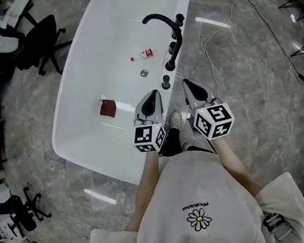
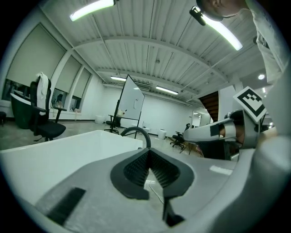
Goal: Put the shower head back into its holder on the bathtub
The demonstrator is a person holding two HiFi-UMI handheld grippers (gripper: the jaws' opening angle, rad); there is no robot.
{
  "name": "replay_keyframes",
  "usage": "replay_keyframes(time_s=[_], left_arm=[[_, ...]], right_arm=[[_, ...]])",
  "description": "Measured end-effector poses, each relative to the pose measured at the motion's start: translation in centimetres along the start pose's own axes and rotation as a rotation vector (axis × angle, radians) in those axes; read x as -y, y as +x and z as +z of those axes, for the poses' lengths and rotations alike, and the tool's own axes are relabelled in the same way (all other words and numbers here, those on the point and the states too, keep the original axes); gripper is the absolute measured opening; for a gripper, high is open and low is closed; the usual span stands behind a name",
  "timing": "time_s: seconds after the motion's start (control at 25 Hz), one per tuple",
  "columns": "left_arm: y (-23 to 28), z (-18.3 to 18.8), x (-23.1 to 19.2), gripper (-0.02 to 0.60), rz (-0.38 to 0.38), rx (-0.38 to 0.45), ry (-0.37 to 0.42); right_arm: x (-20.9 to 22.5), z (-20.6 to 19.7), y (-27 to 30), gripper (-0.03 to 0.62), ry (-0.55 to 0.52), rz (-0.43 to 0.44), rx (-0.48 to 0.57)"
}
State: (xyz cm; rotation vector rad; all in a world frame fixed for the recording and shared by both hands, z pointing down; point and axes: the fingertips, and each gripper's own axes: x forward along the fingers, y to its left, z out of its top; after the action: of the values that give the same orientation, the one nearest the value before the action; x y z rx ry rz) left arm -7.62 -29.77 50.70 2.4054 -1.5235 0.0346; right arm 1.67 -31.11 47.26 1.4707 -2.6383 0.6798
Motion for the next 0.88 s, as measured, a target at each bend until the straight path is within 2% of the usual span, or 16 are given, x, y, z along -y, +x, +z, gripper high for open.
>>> replay_keyframes(time_s=[0.16,0.32,0.44,0.52,0.68,0.88], left_arm=[[-3.2,1.0,2.6,0.000,0.010,0.031,0.049],[-6.3,2.1,5.4,0.000,0.028,0.082,0.070],[-7.8,1.3,7.9,0.000,0.021,0.076,0.132],[-8.8,0.8,8.9,0.000,0.011,0.066,0.158],[-10.4,1.1,9.6,0.000,0.039,0.103,0.121],[-12.4,-0.2,11.7,0.000,0.049,0.092,0.161]], right_arm=[[-2.3,0.3,-4.0,0.006,0.039,0.040,0.043],[-5.3,0.0,-7.5,0.007,-0.079,0.081,0.041],[-6.4,-0.2,-9.4,0.006,-0.153,0.077,0.050],[-7.0,-0.4,-10.5,0.006,-0.154,0.075,0.060],[-7.2,-0.9,-12.9,0.006,-0.152,0.071,0.073],[-6.5,-1.5,-15.4,0.007,-0.113,0.055,0.088]])
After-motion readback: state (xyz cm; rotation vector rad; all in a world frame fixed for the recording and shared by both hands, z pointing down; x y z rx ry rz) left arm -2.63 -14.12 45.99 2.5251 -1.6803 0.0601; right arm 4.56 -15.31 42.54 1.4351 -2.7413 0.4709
